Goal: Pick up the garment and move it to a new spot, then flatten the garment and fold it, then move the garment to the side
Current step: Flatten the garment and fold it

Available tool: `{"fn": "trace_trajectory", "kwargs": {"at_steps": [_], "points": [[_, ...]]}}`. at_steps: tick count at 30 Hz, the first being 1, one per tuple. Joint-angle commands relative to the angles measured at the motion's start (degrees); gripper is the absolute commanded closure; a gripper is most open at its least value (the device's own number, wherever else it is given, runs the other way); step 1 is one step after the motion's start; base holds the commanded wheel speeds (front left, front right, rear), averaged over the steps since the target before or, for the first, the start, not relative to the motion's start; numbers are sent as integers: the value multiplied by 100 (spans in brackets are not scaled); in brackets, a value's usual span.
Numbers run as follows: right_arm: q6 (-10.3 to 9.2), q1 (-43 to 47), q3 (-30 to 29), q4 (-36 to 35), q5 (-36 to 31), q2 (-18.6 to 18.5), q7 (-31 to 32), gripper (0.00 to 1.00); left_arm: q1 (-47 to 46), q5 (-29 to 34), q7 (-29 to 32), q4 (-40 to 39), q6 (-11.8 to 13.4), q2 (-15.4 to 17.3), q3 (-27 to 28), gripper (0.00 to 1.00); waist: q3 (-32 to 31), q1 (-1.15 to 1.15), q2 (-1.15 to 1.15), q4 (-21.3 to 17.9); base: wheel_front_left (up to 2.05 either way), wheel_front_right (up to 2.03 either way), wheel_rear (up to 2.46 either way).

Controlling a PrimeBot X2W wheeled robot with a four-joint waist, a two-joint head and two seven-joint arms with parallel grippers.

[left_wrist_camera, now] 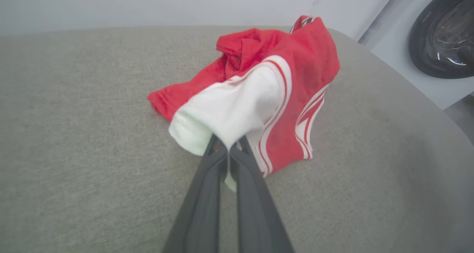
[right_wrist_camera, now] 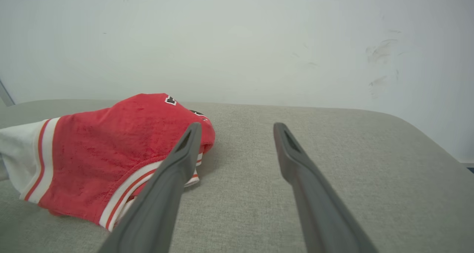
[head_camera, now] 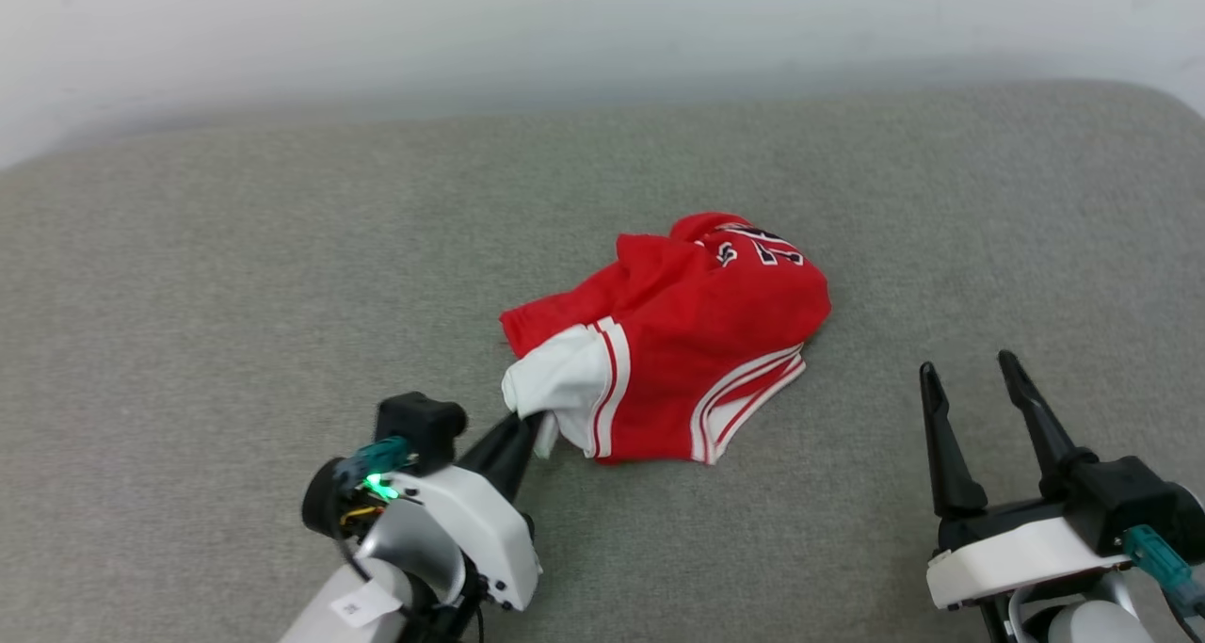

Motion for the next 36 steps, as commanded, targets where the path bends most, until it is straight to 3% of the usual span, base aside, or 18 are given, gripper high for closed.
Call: {"fn": "trace_trajectory", "kwargs": {"at_steps": [1,8,14,17,24,25,26,27,36], "points": [[-4,52,0,15,-33,6,-14,0,50,16,-76,-93,42,49,55,100,-158,-1,0,146,0,0,0],[-4,188,34,159,-51,6,-14,0,480,-57,-430,-996,530,400,685,100,-487,-1,0,483,0,0,0],[-4,208,101,244,-50,6,-14,0,1030,-281,-273,-1233,848,739,1184,100,-546,-1,0,654,0,0,0],[-4,175,113,252,-35,7,-14,0,1242,-383,-141,-1002,919,889,1332,100,-517,-1,0,679,0,0,0],[-4,63,122,287,-42,7,-14,0,1164,-403,-43,69,805,1008,1291,100,-394,-1,0,625,0,0,0],[-4,59,116,292,-47,7,-14,0,1118,-402,-28,216,787,1002,1272,82,-387,-1,0,614,0,0,0],[-4,56,113,301,-54,7,-14,0,1089,-396,-21,363,765,993,1242,51,-383,-1,0,603,0,0,0],[-4,55,105,308,-59,7,-14,0,1065,-413,-20,534,756,969,1225,0,-381,-1,0,594,0,0,0],[-4,107,19,306,-111,7,-14,0,744,-200,-919,711,659,803,1179,0,-520,-1,0,656,0,0,0]]}}
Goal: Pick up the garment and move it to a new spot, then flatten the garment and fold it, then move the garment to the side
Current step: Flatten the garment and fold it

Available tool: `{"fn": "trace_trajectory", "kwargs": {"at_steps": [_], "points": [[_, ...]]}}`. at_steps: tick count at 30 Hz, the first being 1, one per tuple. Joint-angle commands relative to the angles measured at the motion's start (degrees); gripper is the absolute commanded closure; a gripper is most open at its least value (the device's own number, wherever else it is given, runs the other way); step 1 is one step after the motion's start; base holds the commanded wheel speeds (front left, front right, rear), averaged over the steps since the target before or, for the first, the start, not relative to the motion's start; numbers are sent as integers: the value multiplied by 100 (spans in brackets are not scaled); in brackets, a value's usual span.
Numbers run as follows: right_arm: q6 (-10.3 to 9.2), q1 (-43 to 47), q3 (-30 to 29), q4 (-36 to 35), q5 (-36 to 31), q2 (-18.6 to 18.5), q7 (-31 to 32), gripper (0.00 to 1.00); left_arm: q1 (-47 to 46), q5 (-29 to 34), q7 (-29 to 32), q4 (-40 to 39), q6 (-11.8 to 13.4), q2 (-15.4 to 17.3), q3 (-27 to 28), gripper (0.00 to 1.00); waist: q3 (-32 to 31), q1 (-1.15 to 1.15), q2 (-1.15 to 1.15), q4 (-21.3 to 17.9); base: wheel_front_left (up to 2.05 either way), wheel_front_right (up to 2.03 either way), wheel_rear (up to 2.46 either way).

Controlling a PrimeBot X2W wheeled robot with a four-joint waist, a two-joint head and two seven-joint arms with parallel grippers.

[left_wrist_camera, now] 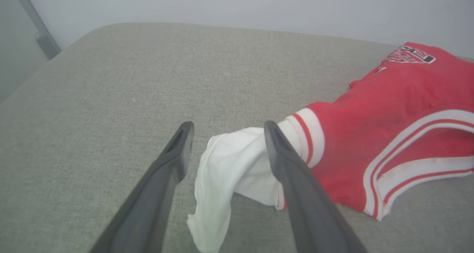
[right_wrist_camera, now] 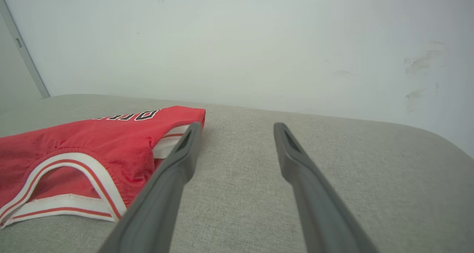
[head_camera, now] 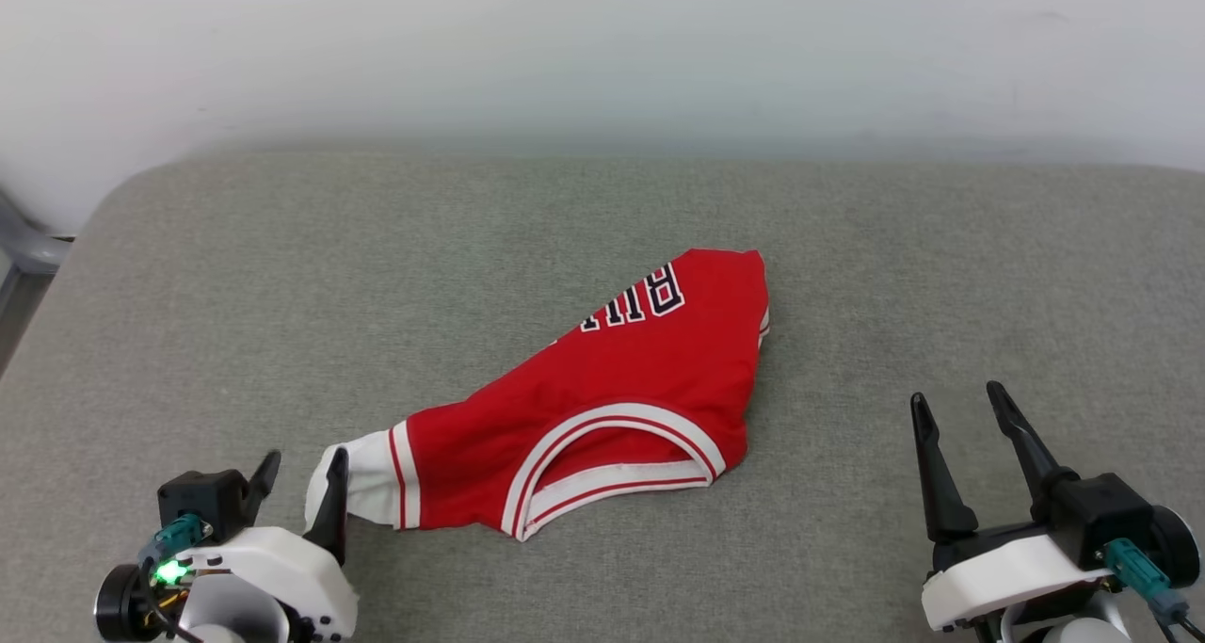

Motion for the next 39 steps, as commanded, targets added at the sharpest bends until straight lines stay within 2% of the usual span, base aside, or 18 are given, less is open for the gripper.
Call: {"fn": "trace_trajectory", "kwargs": {"at_steps": [1,6,7,13,14,15,17,18,21,25,33,34,36,39], "points": [[-4,0,16,-31,-19,7,-14,0,-59,66,-188,-105,-37,-47,-26,0,-49,0,0,56,0,0,0],[-4,-116,349,10,-136,4,153,0,-24,277,-781,-690,-91,-161,-73,0,-135,0,0,229,0,0,0],[-4,-286,778,23,77,-218,675,0,73,497,-907,-1090,-58,-241,-134,0,-146,0,0,362,0,0,0],[-4,-893,1530,147,903,-861,2377,0,157,889,-976,-1620,-121,-387,-292,0,-74,0,0,684,0,0,0],[-5,-1010,1605,185,1074,-926,2678,0,161,916,-979,-1665,-133,-418,-303,0,-55,0,0,735,0,0,0],[-5,-1010,1605,185,1074,-926,2678,0,161,916,-979,-1665,-133,-418,-303,0,-55,0,0,735,0,0,0],[-4,-1226,1754,267,1388,-1041,3218,0,196,970,-984,-1709,-154,-464,-303,0,-22,0,0,819,0,0,0],[-5,-1442,1818,398,1637,-1128,3735,0,221,1017,-979,-1720,-189,-533,-285,0,26,0,0,898,0,0,0],[-4,-1708,1800,616,1835,-1139,4304,0,221,1083,-981,-1686,-255,-615,-288,0,82,0,0,1025,0,0,0],[-4,-1932,1604,936,1901,-1008,4680,0,134,1150,-977,-1629,-344,-731,-281,0,170,0,0,1192,0,0,0],[-4,-2137,1312,1397,1650,-817,4653,2,68,1252,-977,-1558,-463,-866,-190,0,284,0,0,1367,0,0,0],[-4,-2150,1289,1454,1627,-806,4627,38,67,1276,-977,-1552,-484,-886,-177,0,297,0,0,1375,0,0,0],[-4,-2192,1278,1539,1598,-791,4554,100,65,1305,-977,-1539,-515,-922,-139,0,313,0,0,1378,0,0,0],[-4,-2205,1218,1617,1552,-778,4361,100,74,1349,-977,-1494,-547,-946,-88,0,289,0,0,1344,0,0,0]]}}
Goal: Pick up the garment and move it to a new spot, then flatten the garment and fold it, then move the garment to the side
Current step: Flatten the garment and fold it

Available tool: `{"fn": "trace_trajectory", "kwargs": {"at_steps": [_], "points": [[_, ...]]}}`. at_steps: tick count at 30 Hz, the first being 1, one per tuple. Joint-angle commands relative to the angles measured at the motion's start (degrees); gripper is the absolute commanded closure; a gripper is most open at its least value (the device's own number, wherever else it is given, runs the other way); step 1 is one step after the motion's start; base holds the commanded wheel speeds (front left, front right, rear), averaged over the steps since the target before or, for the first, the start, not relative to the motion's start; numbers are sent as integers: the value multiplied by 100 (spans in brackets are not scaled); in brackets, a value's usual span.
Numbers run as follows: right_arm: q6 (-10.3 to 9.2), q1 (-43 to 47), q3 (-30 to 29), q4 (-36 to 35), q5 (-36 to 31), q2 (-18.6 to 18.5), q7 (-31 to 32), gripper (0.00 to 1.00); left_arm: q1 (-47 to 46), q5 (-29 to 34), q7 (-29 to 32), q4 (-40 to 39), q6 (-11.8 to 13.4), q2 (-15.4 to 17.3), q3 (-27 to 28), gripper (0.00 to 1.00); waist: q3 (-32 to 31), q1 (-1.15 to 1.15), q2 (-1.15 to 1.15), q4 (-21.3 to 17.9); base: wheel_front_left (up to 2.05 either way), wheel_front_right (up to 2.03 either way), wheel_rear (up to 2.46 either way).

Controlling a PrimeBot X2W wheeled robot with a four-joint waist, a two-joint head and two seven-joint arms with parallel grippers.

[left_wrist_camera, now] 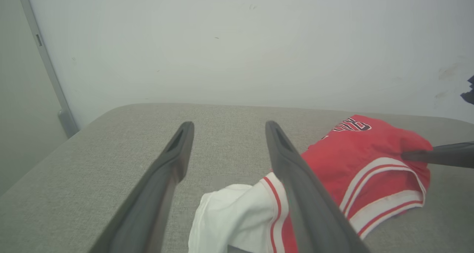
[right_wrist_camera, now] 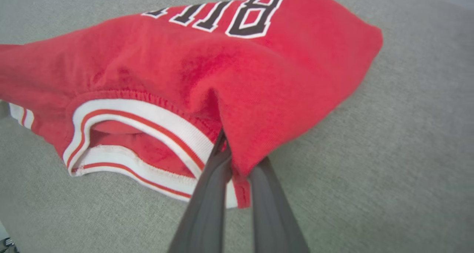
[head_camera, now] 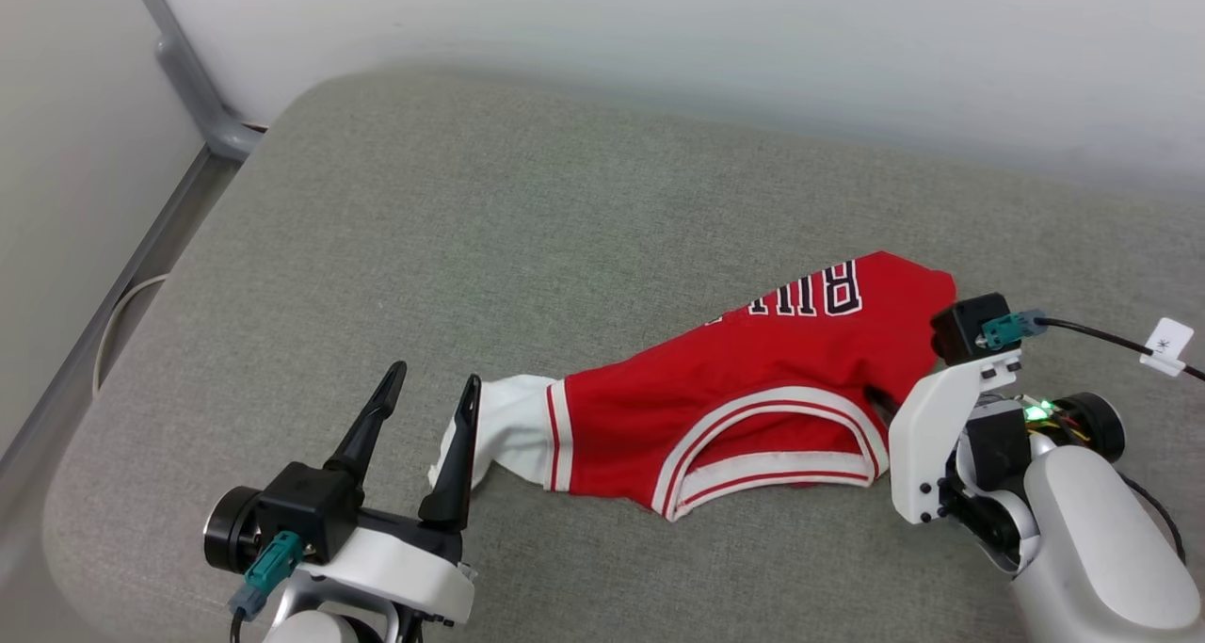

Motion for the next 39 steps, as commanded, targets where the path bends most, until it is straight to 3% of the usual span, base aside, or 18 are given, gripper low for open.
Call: {"fn": "trace_trajectory", "kwargs": {"at_steps": [1,6,11,20,24,29,35,36,37,39], "points": [[-4,-57,-29,10,-35,-2,-59,100,-50,18,-15,17,-21,-14,28,0,-28,0,0,-30,0,0,0],[-5,199,-284,-197,-148,-122,-297,100,25,76,-15,50,-66,-37,88,0,-177,0,0,-212,0,0,0],[-5,512,-694,-704,-378,-348,-40,100,143,109,-15,44,-112,-61,148,0,-312,0,0,-485,0,0,0],[-5,1215,-1414,-2065,-1109,-1127,1531,100,217,192,-15,66,-217,-203,146,0,-387,0,0,-779,0,0,0],[-5,1517,-1344,-2401,-1296,-1444,2144,100,215,229,-15,97,-262,-263,152,0,-357,0,0,-801,0,0,0],[-5,1723,-972,-2236,-1261,-1408,2253,100,160,260,-15,145,-345,-306,161,0,-289,0,0,-797,0,0,0],[-6,1528,-547,-1546,-1307,-1354,1913,99,96,307,-15,213,-421,-305,165,0,-239,0,0,-855,0,0,0],[-5,1476,-461,-1450,-1328,-1366,1774,9,81,307,-15,223,-417,-306,159,0,-233,0,0,-871,0,0,0],[-5,1423,-439,-1337,-1330,-1348,1661,0,68,316,-15,233,-425,-308,157,0,-227,0,0,-887,0,0,0],[-5,1343,-437,-1134,-1302,-1294,1448,0,37,326,-15,251,-432,-314,157,0,-222,0,0,-930,0,0,0]]}}
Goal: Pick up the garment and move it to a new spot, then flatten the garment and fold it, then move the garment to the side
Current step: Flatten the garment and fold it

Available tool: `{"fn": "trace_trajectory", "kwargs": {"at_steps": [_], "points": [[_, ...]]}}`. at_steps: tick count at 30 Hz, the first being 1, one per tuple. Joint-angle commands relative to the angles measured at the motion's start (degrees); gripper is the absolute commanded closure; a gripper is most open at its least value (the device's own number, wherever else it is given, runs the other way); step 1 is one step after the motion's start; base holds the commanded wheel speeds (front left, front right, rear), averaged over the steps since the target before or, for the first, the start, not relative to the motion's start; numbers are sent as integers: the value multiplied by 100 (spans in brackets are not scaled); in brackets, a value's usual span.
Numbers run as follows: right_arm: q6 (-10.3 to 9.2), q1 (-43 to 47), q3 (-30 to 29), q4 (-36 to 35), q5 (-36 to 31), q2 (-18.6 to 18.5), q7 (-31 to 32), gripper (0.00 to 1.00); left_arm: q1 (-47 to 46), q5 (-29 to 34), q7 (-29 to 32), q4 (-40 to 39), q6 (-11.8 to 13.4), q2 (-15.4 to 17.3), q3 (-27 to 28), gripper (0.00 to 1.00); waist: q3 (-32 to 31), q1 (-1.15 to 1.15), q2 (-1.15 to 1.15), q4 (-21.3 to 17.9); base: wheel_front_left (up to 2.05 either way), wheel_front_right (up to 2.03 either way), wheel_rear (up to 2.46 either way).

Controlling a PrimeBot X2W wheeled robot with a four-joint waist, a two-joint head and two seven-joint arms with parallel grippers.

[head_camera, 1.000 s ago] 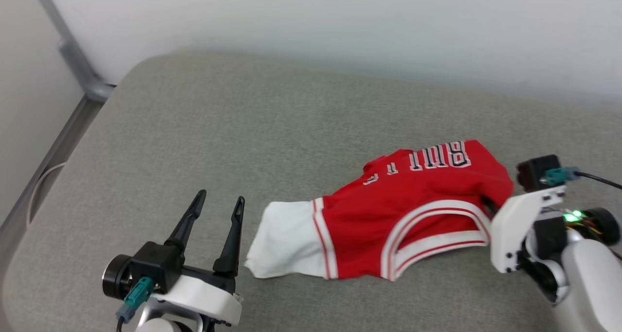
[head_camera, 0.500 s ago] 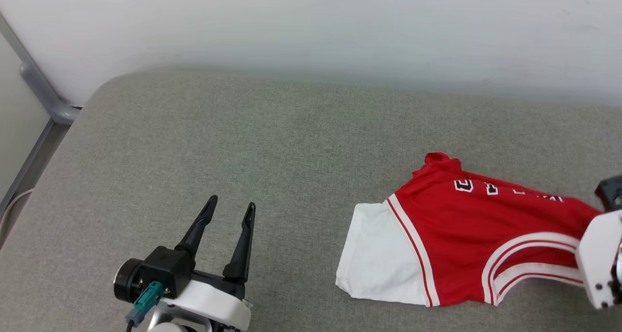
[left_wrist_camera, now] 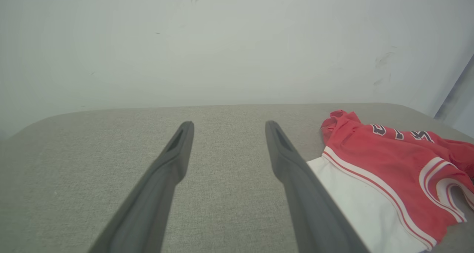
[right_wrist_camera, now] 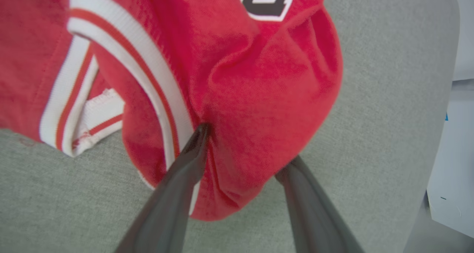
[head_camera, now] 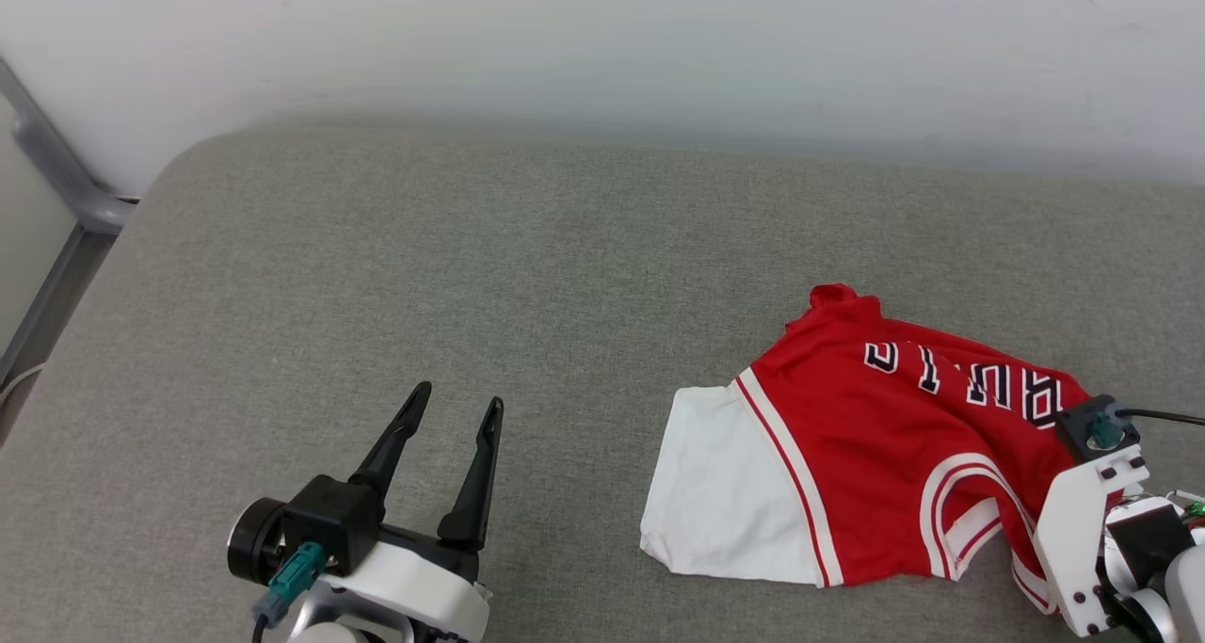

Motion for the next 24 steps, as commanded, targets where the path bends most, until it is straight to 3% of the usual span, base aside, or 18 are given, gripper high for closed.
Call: {"fn": "trace_trajectory", "kwargs": {"at_steps": [1,6,16,24], "points": [[-6,-70,13,81,27,39,-103,0,-72,28,-15,6,-13,-19,17,0,-4,0,0,-43,0,0,0],[-6,-210,-201,113,255,178,-614,0,-27,32,-15,30,-16,-19,64,0,-63,0,0,-230,0,0,0],[-6,59,-887,-1029,633,424,-1922,0,131,-13,-15,-20,-37,-79,64,0,-199,0,0,-665,0,0,0],[-6,484,-1584,-1648,881,1302,-3448,0,268,-43,2,134,-93,-174,-128,0,-87,0,0,-811,0,0,0]]}}
